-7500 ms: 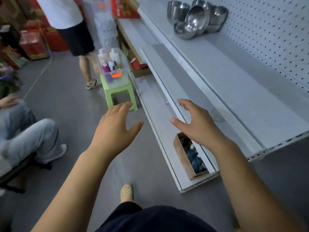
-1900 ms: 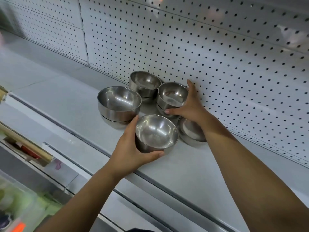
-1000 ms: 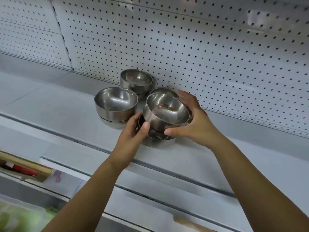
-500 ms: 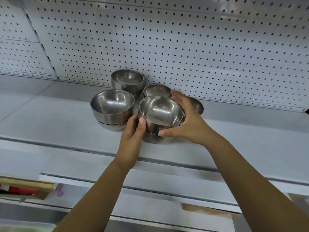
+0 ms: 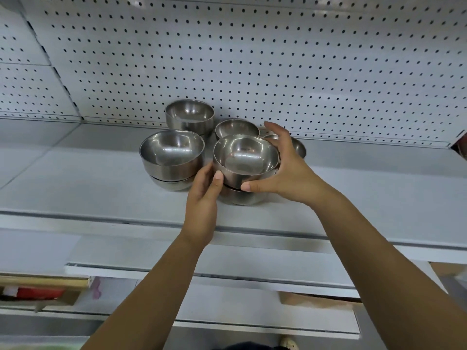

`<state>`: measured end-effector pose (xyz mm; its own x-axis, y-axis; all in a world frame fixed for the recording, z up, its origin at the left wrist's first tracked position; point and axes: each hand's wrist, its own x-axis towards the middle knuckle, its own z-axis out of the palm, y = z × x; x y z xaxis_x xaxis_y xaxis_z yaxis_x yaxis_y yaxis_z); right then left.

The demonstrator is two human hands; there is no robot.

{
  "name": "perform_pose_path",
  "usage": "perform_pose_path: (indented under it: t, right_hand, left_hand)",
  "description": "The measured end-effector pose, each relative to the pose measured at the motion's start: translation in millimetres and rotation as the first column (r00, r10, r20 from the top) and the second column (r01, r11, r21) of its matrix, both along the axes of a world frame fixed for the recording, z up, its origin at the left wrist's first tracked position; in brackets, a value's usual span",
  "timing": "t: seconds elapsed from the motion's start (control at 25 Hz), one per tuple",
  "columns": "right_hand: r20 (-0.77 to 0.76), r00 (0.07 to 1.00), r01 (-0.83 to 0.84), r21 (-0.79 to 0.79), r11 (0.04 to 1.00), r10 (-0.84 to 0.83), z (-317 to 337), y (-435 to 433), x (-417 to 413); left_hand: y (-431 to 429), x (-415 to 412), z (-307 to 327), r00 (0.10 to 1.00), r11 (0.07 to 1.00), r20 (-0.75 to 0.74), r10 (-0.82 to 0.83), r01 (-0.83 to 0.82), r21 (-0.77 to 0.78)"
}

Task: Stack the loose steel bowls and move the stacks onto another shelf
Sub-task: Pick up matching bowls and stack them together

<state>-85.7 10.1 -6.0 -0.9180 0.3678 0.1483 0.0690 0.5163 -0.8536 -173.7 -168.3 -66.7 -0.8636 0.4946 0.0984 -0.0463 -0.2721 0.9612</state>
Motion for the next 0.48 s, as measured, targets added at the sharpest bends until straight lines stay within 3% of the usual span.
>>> perform_pose_path:
  t: [0.32, 0.48]
  right_hand:
    - [0.01, 1.0, 0.007, -0.028, 1.0, -0.007, 2.7, -3.9, 2.9]
    - [-0.031, 0.998, 0.048, -0.145, 0.988, -0.053, -21.4, -14.8, 12.0]
  left_hand:
    - [0.8, 3.9, 2.0, 0.998, 0.998, 0.045, 0.044, -0.045, 0.032]
    - [-14.3, 21.4, 4.6, 0.954, 0.944, -0.1, 0.284, -0.297, -0.144]
